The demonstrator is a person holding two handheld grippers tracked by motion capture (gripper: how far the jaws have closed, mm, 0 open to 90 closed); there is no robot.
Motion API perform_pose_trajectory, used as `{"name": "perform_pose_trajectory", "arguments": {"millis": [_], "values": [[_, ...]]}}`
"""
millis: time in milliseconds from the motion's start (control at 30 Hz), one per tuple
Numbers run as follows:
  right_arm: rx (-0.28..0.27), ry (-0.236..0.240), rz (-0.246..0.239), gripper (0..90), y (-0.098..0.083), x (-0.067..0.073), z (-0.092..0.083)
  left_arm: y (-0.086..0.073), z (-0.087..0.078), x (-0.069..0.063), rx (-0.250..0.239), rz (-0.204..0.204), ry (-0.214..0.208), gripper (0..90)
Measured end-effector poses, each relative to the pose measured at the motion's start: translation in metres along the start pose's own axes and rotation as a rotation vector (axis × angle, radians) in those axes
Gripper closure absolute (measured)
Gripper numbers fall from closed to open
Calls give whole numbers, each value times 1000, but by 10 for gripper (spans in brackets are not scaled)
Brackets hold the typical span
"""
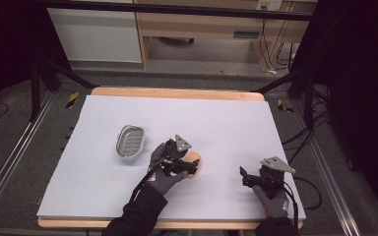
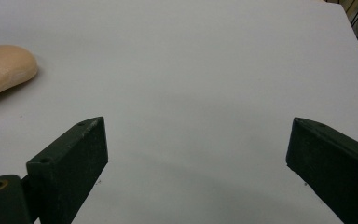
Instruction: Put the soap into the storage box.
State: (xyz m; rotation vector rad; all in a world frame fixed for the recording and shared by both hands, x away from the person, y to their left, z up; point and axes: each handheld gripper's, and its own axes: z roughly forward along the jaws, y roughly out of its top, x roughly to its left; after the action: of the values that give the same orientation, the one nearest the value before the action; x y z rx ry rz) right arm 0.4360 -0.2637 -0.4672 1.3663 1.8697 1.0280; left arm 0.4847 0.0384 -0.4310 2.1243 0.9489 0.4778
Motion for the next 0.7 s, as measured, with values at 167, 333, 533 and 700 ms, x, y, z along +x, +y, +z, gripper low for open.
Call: {"name": "perform_pose_trajectory", "arguments": {"millis": [167, 333, 533, 700], "values": [[3, 0, -2, 56, 0, 0, 1, 0, 6, -3, 13, 4, -4, 215], [2, -1, 2, 56, 0, 0, 0, 0, 10, -4, 26, 8, -6, 214], [6, 4, 5, 56, 0, 0, 0, 0, 15, -6, 36, 2, -6, 208], [6, 2, 2, 56, 0, 0, 1, -1, 21, -8, 51, 1, -8, 205]]}}
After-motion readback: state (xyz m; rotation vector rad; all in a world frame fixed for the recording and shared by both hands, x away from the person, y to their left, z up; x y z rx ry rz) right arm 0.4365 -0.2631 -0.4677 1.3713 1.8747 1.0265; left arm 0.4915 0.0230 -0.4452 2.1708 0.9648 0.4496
